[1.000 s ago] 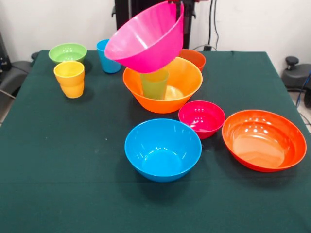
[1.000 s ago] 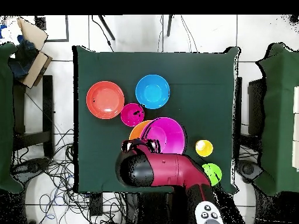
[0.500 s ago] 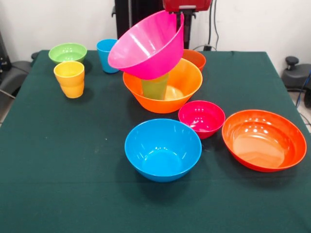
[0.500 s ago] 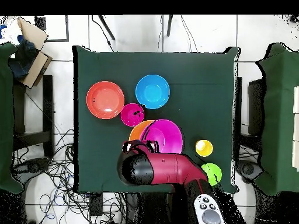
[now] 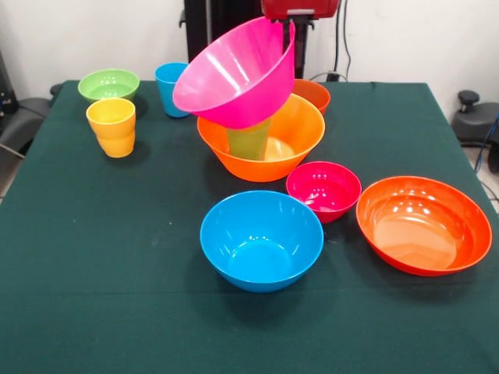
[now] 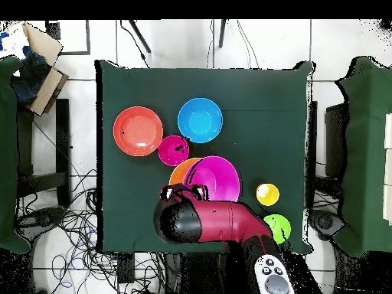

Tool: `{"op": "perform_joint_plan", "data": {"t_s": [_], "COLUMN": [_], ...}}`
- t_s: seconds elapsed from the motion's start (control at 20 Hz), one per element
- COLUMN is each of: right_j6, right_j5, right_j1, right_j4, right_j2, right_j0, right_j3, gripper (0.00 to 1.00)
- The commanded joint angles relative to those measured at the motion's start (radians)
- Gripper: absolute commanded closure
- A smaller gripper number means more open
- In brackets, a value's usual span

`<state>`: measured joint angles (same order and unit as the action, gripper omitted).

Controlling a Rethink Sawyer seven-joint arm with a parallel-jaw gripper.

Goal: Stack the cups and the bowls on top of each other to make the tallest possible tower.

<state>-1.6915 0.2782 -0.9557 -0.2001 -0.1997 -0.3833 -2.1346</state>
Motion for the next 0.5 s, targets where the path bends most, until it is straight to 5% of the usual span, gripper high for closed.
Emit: {"op": "perform_joint_plan", "data": {"t_s": [0.05,0.1,0.5], "right_j6": [-0.046,-0.050,-0.058], "right_j5": [0.018,0.042,0.067], "right_j1": [-0.010,-0.010,-0.030], "right_j4": [-0.050,-0.046,-0.036], "right_j2": [-0.020,-0.007,0.010], "right_j0": [-0.005,0.004,0.013], "right_j3": [0.061,0.067,0.066], "gripper": [1.00,0.00,0.00]}}
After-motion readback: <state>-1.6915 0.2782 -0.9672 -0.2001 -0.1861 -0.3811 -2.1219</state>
